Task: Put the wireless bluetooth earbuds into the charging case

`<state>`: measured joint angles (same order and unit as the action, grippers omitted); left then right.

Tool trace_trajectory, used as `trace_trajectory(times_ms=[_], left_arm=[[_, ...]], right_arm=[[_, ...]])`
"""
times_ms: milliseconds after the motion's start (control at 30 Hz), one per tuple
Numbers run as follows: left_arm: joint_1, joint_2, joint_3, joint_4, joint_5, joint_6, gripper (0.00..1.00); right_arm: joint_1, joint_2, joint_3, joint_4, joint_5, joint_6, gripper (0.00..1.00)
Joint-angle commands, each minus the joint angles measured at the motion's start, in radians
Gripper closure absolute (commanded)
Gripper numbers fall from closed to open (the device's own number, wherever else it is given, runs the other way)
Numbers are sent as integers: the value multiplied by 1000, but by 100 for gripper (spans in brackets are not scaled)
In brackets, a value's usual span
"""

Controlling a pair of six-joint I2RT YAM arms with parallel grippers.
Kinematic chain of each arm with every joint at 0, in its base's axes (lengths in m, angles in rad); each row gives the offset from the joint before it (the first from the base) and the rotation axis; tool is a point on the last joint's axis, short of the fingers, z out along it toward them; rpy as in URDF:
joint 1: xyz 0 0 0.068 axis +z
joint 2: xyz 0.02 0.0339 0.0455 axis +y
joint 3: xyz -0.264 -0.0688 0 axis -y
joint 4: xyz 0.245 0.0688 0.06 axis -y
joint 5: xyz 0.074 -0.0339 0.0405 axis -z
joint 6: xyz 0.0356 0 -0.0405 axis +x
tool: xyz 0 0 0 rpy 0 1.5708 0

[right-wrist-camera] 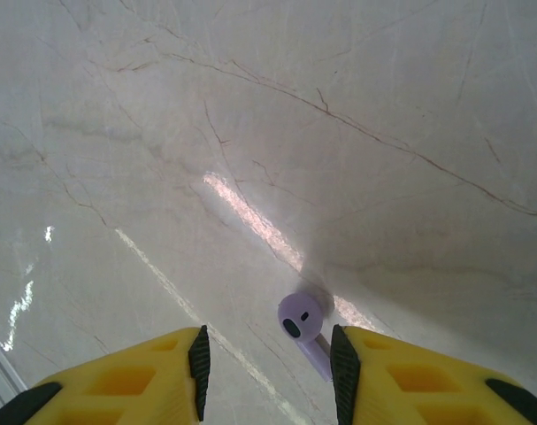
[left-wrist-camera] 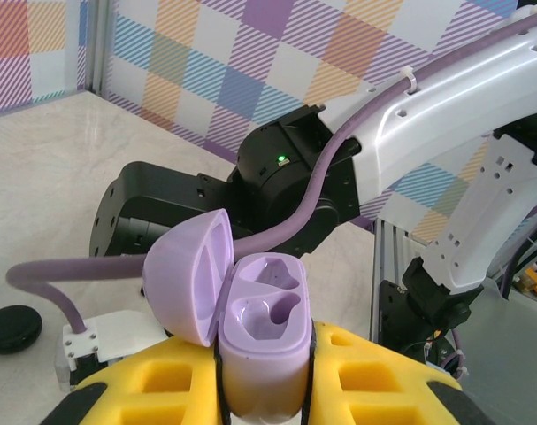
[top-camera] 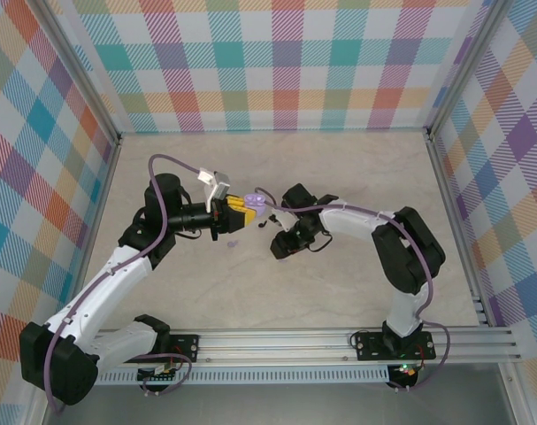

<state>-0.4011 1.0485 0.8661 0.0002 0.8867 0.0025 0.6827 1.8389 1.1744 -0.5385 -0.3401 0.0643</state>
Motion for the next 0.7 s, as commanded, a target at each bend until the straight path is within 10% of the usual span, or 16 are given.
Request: trace_trajectory(times_ms=[0, 667], left_arm=[[16, -23, -10, 0, 2, -2, 90], [18, -22, -8, -6, 2, 3, 90]], right_arm=[[15, 27, 35, -48, 35, -2, 57], [83, 116, 139, -171, 183, -20, 58]])
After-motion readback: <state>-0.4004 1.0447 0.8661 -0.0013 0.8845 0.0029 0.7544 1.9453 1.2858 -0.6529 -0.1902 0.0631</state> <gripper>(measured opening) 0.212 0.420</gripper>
